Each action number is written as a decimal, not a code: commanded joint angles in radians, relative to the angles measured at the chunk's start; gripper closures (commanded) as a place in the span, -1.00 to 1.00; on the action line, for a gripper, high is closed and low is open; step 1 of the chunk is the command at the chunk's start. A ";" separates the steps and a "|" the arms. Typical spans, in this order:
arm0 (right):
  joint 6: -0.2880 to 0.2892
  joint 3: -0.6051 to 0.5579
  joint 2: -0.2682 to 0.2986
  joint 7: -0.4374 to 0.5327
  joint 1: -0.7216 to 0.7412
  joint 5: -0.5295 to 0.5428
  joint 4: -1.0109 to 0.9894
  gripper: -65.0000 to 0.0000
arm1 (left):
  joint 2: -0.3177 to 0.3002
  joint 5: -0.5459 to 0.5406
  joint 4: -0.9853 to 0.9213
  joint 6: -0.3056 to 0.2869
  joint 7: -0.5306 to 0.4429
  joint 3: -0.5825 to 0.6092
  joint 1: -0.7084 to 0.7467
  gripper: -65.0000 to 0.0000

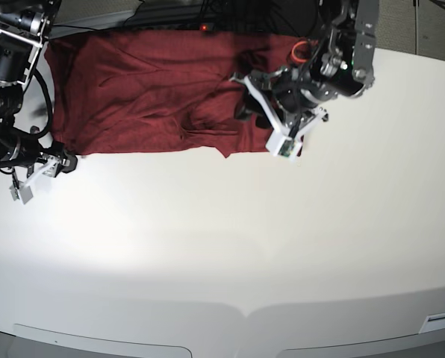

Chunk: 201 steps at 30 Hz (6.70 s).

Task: Fold the T-shirt properly
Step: 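Fold the shirt's end with the left gripper toward the right gripper, then release the fold and lift the left gripper, then lower the left gripper onto the folded shirt and grasp the fold, then drag the grasped fold with the left gripper toward the right gripper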

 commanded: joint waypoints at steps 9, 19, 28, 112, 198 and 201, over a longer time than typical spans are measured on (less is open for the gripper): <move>0.004 0.003 0.018 -0.007 0.014 0.000 0.011 0.03 | 0.008 -0.019 0.019 -0.073 -0.142 -0.018 0.147 0.23; 0.004 0.003 0.018 -0.008 0.014 0.000 0.011 0.03 | 0.008 0.037 0.019 -0.138 -0.230 0.142 0.220 0.23; 0.004 0.003 0.018 -0.015 0.014 0.000 0.011 0.03 | 0.008 -0.032 0.019 -0.311 -0.220 0.166 0.171 0.25; 0.004 0.003 0.019 -0.021 0.014 -0.003 0.011 0.03 | 0.013 0.131 -0.268 0.005 -0.171 0.145 -0.296 1.00; 0.004 0.003 0.019 -0.032 0.014 -0.003 0.011 0.03 | 0.141 0.181 -0.392 0.192 -0.489 0.428 -0.206 1.00; 0.004 0.003 0.018 -0.032 0.014 -0.003 0.011 0.03 | 0.140 0.182 -0.387 0.192 -0.431 0.425 -0.253 1.00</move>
